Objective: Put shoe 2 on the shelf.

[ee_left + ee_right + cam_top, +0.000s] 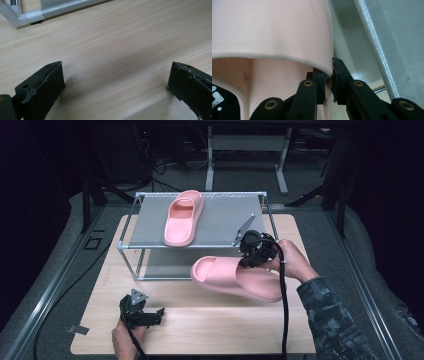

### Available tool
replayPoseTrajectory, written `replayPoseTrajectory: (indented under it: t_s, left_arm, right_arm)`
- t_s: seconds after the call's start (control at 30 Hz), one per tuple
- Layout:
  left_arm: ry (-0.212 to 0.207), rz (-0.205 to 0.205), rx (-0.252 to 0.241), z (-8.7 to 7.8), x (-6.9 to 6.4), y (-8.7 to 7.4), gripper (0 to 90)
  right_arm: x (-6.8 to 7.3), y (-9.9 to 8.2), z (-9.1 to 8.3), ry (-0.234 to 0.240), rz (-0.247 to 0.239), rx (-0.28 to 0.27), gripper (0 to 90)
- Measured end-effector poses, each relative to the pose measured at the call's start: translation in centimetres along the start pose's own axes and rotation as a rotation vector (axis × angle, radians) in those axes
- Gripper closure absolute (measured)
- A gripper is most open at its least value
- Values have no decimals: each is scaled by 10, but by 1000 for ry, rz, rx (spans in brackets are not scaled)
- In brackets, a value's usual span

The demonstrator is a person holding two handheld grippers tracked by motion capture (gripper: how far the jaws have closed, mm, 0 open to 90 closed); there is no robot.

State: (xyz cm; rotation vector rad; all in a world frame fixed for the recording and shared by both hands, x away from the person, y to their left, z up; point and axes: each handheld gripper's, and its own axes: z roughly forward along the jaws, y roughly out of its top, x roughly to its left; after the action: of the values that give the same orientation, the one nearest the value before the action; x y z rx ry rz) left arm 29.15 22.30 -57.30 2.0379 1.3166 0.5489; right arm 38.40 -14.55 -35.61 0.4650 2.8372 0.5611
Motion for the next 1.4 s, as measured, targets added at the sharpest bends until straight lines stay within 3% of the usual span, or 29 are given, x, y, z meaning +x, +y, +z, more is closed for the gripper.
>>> replayPoseTrajectory:
  t_s: [0.3,0.53,1.0,1.4]
  left_arm:
    - [0,0,0,0,0,0,2]
    - [2,-1,-2,0,0,0,2]
    - [3,0,-2,0,0,0,2]
    - [1,0,0,0,0,0,2]
  right_arm:
    - [-6,10,-18,-5,13,0,826]
    - [-15,18,-28,-54,65,12,827]
    - [-47,36,-35,-139,264,33,828]
    - [-71,54,-22,-219,425,88,827]
